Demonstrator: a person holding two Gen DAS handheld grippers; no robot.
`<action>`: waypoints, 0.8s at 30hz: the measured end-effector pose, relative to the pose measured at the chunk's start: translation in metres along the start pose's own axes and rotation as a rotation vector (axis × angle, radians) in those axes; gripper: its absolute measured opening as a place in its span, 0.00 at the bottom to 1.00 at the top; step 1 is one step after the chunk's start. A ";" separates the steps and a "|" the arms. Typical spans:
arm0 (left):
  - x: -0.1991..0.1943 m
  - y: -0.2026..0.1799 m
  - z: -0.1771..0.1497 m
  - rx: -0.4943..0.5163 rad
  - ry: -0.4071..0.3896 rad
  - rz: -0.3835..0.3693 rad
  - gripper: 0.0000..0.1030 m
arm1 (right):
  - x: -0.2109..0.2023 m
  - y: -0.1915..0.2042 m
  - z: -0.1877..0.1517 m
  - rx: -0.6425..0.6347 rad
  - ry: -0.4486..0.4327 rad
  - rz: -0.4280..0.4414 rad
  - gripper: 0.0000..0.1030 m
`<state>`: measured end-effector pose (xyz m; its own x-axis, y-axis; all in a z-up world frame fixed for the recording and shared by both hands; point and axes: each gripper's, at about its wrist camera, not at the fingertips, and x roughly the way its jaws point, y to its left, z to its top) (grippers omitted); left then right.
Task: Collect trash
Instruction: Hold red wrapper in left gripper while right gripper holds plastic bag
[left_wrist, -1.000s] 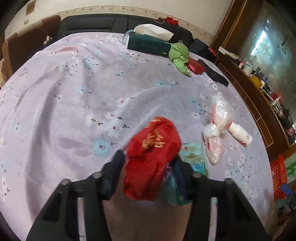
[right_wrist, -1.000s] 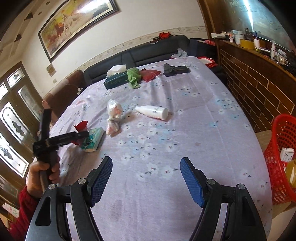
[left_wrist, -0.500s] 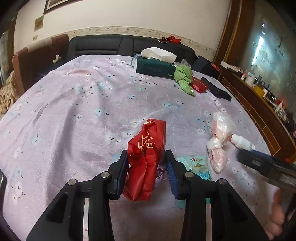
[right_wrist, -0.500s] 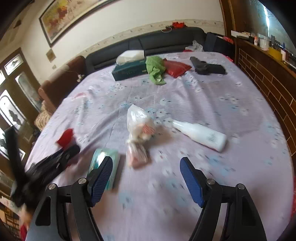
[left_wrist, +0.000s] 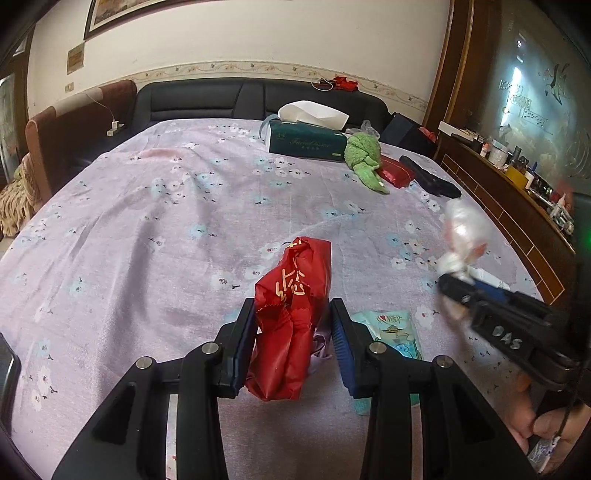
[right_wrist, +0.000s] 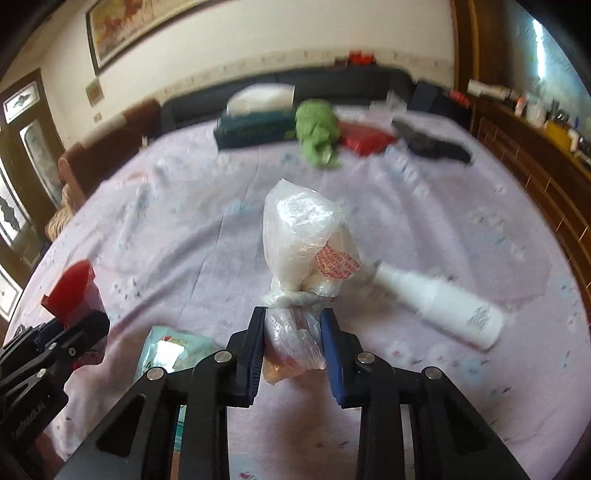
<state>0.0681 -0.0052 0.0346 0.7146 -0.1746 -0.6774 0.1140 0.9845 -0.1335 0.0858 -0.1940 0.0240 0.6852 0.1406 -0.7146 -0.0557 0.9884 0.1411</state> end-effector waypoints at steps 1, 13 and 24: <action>-0.001 0.000 0.000 -0.001 -0.006 0.009 0.36 | -0.005 -0.002 -0.001 0.000 -0.025 0.003 0.30; 0.000 0.003 0.002 0.004 -0.014 0.064 0.36 | -0.028 0.030 -0.013 -0.204 -0.147 -0.037 0.30; 0.002 0.001 0.000 0.019 -0.005 0.069 0.36 | -0.030 0.034 -0.016 -0.219 -0.156 -0.045 0.30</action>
<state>0.0698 -0.0050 0.0335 0.7249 -0.1059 -0.6807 0.0774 0.9944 -0.0723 0.0518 -0.1637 0.0386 0.7930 0.1023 -0.6006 -0.1667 0.9846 -0.0524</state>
